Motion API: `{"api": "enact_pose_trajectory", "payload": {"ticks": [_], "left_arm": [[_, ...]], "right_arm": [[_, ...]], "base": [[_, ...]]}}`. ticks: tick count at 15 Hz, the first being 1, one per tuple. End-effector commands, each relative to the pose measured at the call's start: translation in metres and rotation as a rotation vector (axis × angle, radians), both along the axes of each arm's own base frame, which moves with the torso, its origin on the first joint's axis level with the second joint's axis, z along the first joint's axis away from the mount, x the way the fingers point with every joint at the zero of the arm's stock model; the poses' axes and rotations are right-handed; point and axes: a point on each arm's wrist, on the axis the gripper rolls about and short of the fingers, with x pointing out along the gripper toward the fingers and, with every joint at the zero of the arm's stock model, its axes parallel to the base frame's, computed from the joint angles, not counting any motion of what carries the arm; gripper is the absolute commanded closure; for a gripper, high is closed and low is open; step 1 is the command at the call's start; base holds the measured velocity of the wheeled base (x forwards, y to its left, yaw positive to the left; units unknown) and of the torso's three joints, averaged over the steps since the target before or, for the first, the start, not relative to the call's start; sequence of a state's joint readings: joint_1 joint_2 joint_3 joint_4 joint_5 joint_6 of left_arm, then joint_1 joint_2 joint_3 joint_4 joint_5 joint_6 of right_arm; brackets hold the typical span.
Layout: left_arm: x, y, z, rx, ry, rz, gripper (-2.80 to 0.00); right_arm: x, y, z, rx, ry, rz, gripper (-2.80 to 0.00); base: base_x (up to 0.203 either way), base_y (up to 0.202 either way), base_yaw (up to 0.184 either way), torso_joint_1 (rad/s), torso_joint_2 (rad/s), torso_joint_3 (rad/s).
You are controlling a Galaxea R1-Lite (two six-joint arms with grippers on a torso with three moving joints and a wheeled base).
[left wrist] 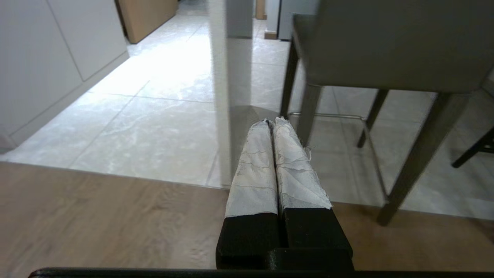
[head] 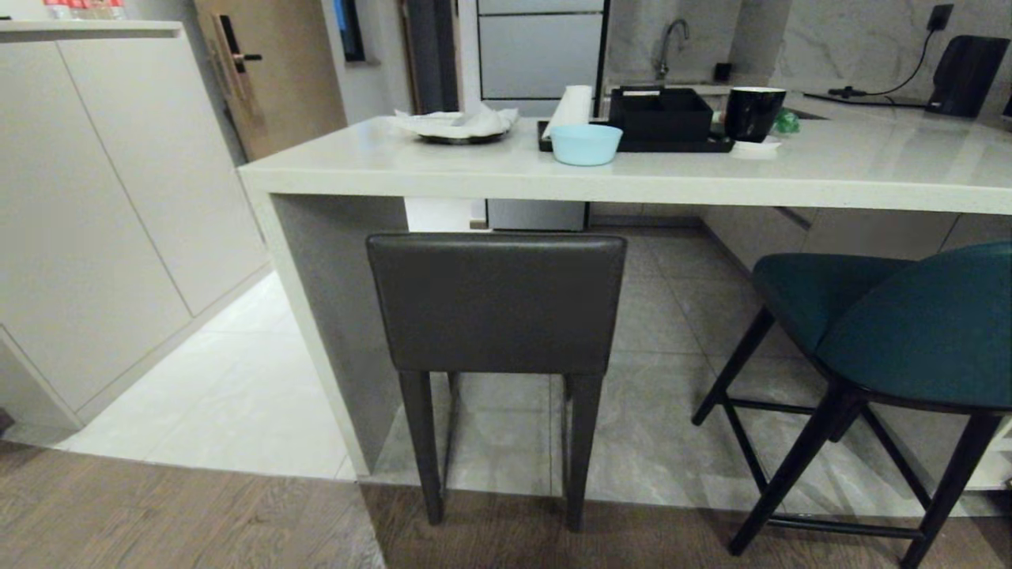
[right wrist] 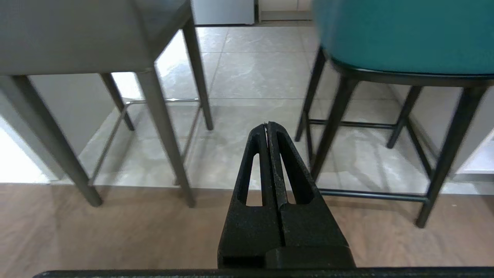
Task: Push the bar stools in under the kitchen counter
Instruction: Pull the gray chair out from under the dining table
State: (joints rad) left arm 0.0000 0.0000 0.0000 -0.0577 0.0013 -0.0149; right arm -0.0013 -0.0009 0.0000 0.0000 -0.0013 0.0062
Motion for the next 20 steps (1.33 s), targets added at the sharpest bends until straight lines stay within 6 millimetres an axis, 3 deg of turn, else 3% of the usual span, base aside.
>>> {"api": "enact_pose_trajectory", "payload": {"ticks": [1, 8, 20], "left_arm": [[0.0015, 0.0000, -0.0050, 0.000, 0.018, 0.000, 0.00], [0.0015, 0.0000, -0.0050, 0.001, 0.018, -0.001, 0.00], [0.0014, 0.0000, -0.0050, 0.000, 0.018, -0.001, 0.00]], "right_arm": [[0.0001, 0.0000, 0.0000, 0.000, 0.001, 0.000, 0.00], [0.0001, 0.0000, 0.0000, 0.000, 0.001, 0.001, 0.00], [0.0001, 0.0000, 0.0000, 0.000, 0.001, 0.000, 0.00]], "base": [[0.000, 0.200, 0.000, 0.002, 0.00, 0.005], [0.000, 0.178, -0.001, 0.002, 0.00, 0.002], [0.000, 0.000, 0.000, 0.000, 0.00, 0.000]]}}
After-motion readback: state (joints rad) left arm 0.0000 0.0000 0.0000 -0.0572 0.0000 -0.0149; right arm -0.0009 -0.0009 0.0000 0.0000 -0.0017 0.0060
